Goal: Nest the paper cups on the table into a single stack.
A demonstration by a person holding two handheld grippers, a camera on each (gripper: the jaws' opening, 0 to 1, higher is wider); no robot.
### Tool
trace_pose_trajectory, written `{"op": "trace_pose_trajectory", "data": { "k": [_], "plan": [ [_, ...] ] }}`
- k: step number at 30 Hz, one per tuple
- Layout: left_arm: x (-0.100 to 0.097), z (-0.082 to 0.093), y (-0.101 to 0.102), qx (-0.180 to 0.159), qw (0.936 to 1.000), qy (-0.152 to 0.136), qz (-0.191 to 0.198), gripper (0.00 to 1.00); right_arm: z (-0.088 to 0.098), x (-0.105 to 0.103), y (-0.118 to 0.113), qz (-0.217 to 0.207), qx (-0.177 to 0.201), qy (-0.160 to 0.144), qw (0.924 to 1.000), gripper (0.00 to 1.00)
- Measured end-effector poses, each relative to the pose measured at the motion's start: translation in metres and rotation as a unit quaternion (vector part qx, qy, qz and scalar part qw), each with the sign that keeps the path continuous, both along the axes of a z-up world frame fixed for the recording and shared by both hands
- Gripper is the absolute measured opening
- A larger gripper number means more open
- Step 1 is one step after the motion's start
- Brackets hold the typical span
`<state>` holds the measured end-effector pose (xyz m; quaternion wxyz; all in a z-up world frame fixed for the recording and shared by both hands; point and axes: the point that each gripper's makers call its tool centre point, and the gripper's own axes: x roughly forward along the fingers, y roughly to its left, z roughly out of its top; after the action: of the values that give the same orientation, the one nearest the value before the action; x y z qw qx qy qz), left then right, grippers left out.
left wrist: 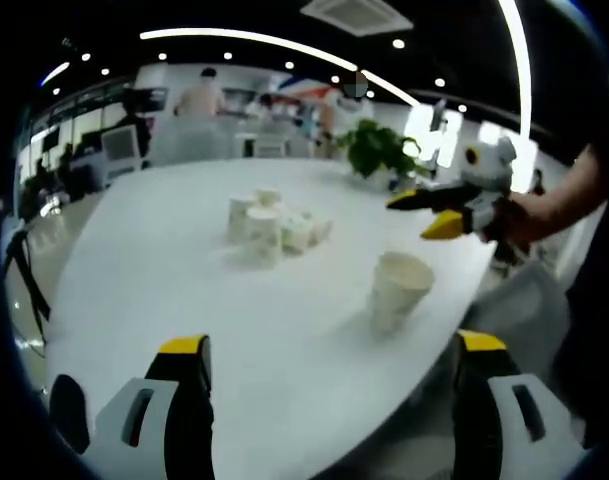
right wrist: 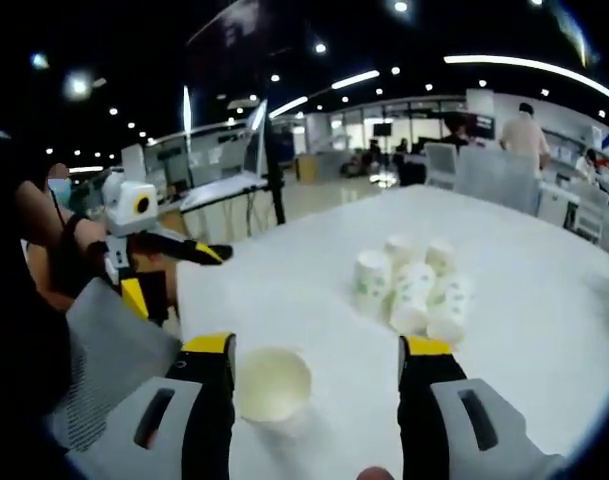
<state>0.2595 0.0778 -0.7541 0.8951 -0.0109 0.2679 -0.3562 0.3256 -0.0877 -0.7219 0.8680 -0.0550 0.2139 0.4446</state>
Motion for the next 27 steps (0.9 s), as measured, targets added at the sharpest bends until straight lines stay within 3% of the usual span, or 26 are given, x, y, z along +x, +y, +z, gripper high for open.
{"op": "trace_pose_trajectory", "data": {
  "k": [11,27],
  "plan": [
    [0.001,-0.002,0.002,0.001,1.0000,0.002,0.002,0.99,0.014,0.025,-0.025,-0.038,-0.001,-0.014,0.9992,0.67],
    [0.000,0.001,0.001,0.003,1.0000,0.000,0.000,0.99,0.012,0.049,-0.051,-0.067,-0.017,-0.016,0.9975,0.69]
  ]
}}
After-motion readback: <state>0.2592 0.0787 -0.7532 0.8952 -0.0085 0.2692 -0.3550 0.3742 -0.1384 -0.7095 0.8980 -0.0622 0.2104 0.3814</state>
